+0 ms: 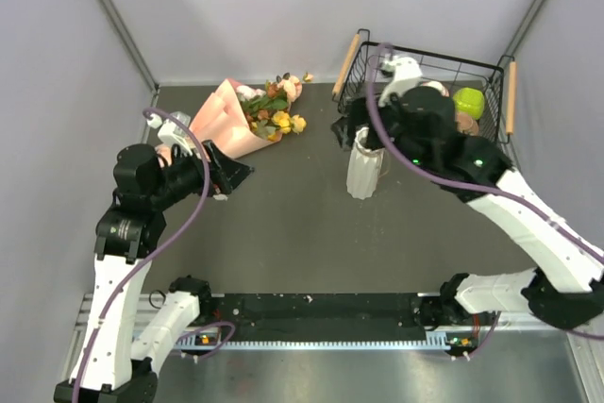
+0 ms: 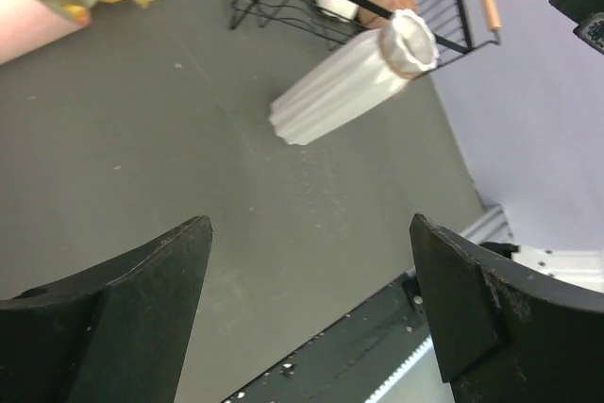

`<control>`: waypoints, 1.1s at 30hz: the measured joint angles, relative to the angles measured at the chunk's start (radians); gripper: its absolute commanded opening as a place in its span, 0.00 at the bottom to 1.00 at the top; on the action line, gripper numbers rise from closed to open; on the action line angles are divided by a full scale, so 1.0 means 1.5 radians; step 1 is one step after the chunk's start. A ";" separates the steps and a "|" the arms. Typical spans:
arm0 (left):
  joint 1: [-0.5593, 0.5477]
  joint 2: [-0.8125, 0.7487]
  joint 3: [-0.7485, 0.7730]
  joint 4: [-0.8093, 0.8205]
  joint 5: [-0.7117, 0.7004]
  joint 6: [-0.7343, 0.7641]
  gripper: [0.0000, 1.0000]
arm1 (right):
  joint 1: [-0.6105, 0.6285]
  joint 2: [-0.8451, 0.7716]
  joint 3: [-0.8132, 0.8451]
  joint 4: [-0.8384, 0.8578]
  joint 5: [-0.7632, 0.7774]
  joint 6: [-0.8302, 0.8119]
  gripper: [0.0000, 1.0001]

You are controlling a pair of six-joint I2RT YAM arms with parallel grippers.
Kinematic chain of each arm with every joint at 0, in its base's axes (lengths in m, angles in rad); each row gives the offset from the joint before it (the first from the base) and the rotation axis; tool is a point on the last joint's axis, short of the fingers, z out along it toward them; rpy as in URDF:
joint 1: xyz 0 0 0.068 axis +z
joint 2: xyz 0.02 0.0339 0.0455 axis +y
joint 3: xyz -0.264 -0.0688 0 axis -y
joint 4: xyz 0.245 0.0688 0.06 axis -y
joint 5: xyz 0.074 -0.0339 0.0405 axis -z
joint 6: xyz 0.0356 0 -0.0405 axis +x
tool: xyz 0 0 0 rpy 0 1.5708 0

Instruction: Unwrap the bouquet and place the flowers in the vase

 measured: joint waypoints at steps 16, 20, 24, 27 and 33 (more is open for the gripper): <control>0.100 0.097 -0.034 -0.102 -0.367 0.084 0.97 | 0.139 0.042 -0.145 0.110 -0.006 -0.047 0.99; 0.189 0.200 -0.020 -0.089 -0.364 0.084 0.94 | 0.139 -0.033 -0.233 0.115 -0.033 -0.047 0.99; 0.247 0.317 0.036 -0.069 -0.357 0.090 0.90 | 0.139 -0.127 -0.282 0.124 -0.066 -0.053 0.99; 0.291 0.401 0.089 -0.051 -0.338 0.100 0.90 | 0.139 -0.188 -0.299 0.139 -0.081 -0.061 0.99; 0.353 0.580 0.217 -0.046 -0.288 0.107 0.88 | 0.139 -0.257 -0.315 0.152 -0.094 -0.070 0.99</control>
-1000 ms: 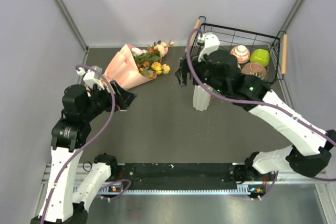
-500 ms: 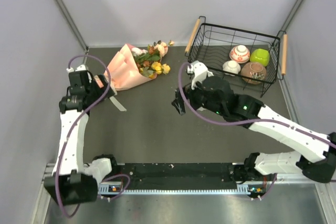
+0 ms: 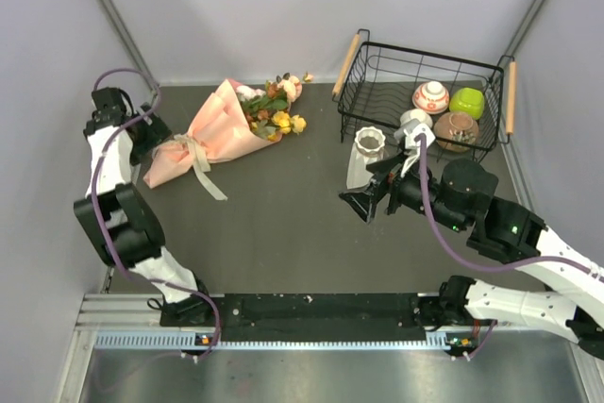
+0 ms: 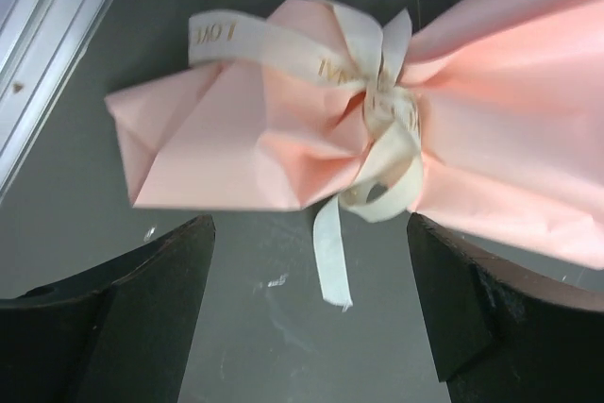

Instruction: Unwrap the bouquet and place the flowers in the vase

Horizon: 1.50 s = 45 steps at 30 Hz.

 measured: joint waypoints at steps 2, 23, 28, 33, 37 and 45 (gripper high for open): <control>0.005 0.053 0.036 0.007 0.019 0.004 0.87 | 0.000 -0.006 -0.002 0.001 -0.004 0.000 0.99; 0.003 0.357 0.209 0.068 0.199 -0.019 0.56 | 0.000 -0.013 -0.021 -0.016 -0.019 -0.011 0.99; 0.000 0.263 0.026 0.111 0.228 -0.070 0.52 | 0.000 0.003 -0.025 -0.016 -0.011 -0.011 0.99; -0.045 0.127 -0.147 0.173 0.245 -0.119 0.53 | 0.000 0.051 -0.025 -0.015 -0.015 -0.011 0.99; -0.116 0.021 -0.281 0.246 0.259 -0.167 0.54 | 0.000 0.084 -0.024 -0.013 -0.024 -0.013 0.99; -0.258 -0.161 -0.454 0.332 0.268 -0.266 0.69 | 0.000 0.163 -0.010 -0.013 -0.050 -0.077 0.99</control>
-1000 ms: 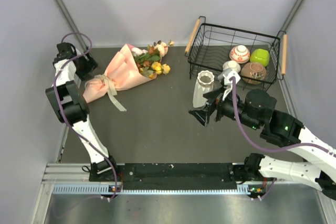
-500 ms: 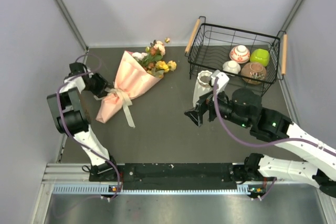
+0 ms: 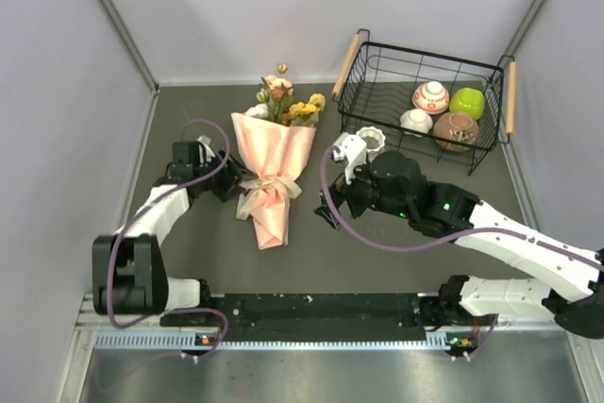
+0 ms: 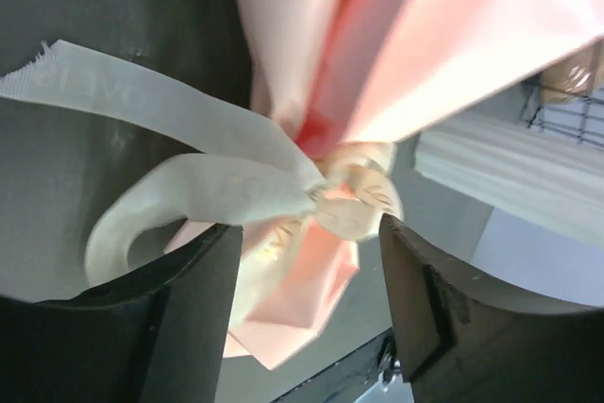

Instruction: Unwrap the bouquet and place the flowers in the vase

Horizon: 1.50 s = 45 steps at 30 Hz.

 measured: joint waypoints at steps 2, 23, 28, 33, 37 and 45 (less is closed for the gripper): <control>0.000 -0.057 -0.006 -0.014 -0.011 -0.003 0.76 | 0.000 0.016 0.004 0.001 -0.007 -0.021 0.96; 0.106 -0.240 -0.050 -0.065 0.034 -0.010 0.76 | -0.001 0.389 0.057 0.318 -0.104 -0.296 0.54; 0.117 -0.241 -0.051 -0.069 0.076 0.004 0.73 | -0.013 0.476 0.093 0.331 -0.096 -0.368 0.41; 0.119 -0.262 -0.071 -0.069 0.097 0.017 0.77 | -0.038 0.517 0.114 0.335 -0.110 -0.423 0.39; 0.119 -0.263 -0.075 -0.072 0.118 0.030 0.77 | -0.046 0.541 0.122 0.345 -0.116 -0.461 0.42; 0.120 -0.263 -0.083 -0.067 0.149 0.033 0.72 | -0.047 0.574 0.134 0.350 -0.134 -0.498 0.39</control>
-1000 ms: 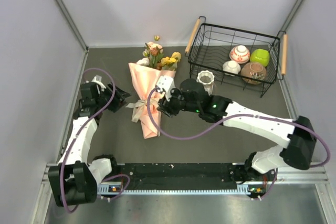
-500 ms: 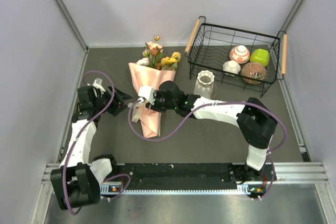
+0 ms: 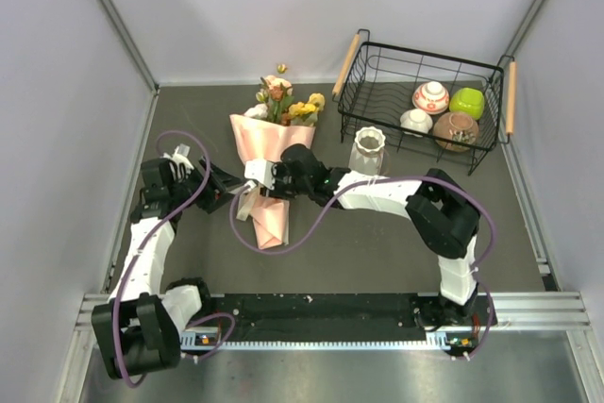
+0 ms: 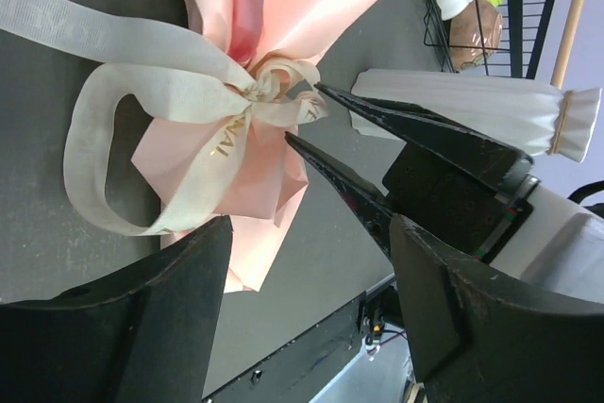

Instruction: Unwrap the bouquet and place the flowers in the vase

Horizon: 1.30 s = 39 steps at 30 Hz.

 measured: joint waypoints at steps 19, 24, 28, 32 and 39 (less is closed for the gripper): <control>-0.003 0.106 -0.028 0.062 0.008 -0.008 0.69 | 0.000 0.032 0.035 -0.005 -0.006 0.014 0.00; -0.024 0.141 -0.026 0.067 -0.025 0.004 0.55 | 0.001 0.009 0.035 -0.018 -0.002 0.048 0.00; -0.046 0.187 -0.007 0.066 -0.052 0.018 0.54 | 0.001 -0.008 0.035 -0.032 0.007 0.071 0.00; -0.051 0.193 -0.003 0.070 -0.068 0.017 0.57 | 0.001 -0.014 0.035 -0.048 0.015 0.083 0.00; -0.051 0.166 -0.004 0.078 -0.087 0.012 0.66 | 0.001 -0.014 0.034 -0.073 0.029 0.098 0.18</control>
